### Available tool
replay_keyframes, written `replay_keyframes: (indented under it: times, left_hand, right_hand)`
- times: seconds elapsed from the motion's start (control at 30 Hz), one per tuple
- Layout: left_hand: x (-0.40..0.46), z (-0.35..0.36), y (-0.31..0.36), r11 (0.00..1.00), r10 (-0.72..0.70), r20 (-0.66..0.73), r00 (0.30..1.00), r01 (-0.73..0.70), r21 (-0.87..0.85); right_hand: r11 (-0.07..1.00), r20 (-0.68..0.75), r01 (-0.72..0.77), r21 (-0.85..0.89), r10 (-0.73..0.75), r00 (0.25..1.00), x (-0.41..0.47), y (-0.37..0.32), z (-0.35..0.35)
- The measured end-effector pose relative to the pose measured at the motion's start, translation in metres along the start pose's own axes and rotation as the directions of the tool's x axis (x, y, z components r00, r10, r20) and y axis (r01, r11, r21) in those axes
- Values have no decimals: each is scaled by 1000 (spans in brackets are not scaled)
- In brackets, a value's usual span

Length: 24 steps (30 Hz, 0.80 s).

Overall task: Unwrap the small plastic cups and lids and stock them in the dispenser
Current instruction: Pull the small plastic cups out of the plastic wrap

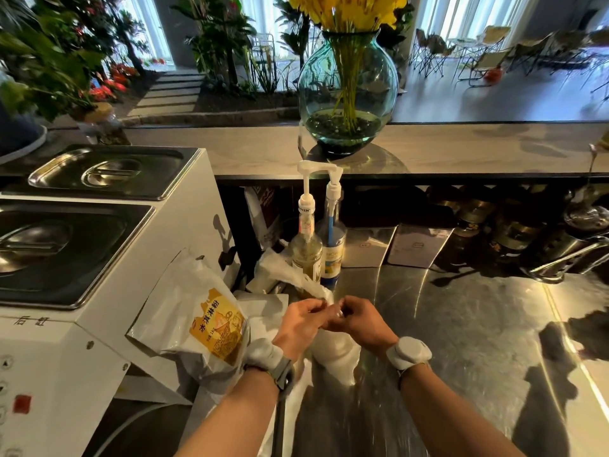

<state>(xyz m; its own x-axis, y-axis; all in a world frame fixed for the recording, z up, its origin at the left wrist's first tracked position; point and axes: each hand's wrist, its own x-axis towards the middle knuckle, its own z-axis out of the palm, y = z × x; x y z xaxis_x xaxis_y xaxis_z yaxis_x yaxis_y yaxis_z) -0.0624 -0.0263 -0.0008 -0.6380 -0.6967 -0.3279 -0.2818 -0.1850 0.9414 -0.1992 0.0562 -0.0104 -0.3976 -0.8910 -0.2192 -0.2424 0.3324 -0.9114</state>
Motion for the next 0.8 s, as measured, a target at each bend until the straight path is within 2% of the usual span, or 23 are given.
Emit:
replay_keyframes:
  times: [0.13, 0.27, 0.33, 0.47, 0.67, 0.8]
  left_hand:
    - [3, -3, 0, 999, 47, -44, 998, -46, 20]
    - [3, -12, -2, 995, 36, -61, 997, -30, 98]
    - [3, -16, -6, 997, 35, -110, 993, -27, 78]
    - [-3, -18, -9, 998, 36, -90, 995, -32, 47]
    - [-3, -13, -9, 998, 21, 39, 999, -24, 66]
    - [-2, -13, -5, 998, 39, -21, 999, -38, 40]
  right_hand:
    - [990, 9, -7, 141, 6, 1000, -3, 2, -8]
    - [970, -85, 24, 244, -3, 996, -4, 4, -10]
    - [957, -126, 16, 289, 22, 992, -3, 7, -9]
    - [951, -152, -33, 306, 83, 985, -2, 16, -9]
    - [950, -54, -58, 306, 79, 995, 2, -1, -6]
    - [959, -114, 11, 283, 23, 993, 6, -6, -5]
